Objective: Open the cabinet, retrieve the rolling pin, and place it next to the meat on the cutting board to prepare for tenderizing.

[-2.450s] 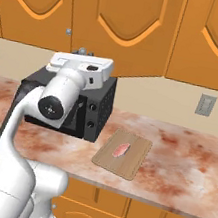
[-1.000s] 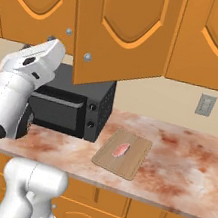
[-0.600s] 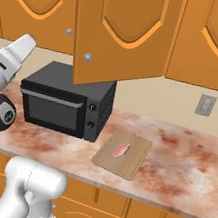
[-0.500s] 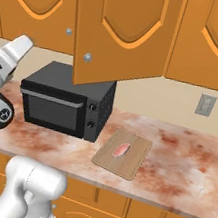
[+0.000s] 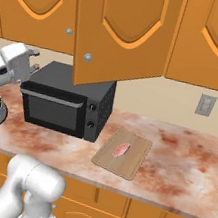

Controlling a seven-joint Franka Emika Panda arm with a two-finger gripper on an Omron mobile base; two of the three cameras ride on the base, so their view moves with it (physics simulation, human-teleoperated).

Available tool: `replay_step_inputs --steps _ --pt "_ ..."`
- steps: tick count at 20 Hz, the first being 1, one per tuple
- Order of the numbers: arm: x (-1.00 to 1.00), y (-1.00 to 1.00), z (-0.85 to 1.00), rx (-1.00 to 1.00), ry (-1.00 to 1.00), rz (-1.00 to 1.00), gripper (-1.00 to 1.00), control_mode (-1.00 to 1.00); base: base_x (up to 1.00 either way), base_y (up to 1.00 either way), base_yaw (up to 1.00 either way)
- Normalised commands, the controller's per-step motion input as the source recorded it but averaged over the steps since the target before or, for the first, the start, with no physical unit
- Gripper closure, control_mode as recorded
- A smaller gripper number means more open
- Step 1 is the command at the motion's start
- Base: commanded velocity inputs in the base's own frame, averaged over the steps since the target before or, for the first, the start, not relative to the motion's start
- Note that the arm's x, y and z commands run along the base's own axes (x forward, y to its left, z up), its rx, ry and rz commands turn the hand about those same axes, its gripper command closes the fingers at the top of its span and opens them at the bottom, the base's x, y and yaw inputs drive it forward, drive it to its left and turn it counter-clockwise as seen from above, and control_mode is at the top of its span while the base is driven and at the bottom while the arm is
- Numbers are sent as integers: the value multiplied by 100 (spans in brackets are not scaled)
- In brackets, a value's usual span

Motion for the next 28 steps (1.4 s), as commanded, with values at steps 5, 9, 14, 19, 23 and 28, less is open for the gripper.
replay_step_inputs --steps 5,9,14,19,23,28 --pt "11 -32 -16 -3 11 -25 -100 -100 0 0 0" --pt "40 -31 -1 0 12 -13 -100 -100 0 0 0" --pt "51 -30 0 0 7 -5 -100 -100 0 0 0" --pt "37 -30 0 0 1 0 -100 -100 0 0 0" --pt "18 -32 0 0 0 -1 -100 -100 0 0 0" --pt "13 -35 0 0 0 -3 -100 -100 0 0 0"
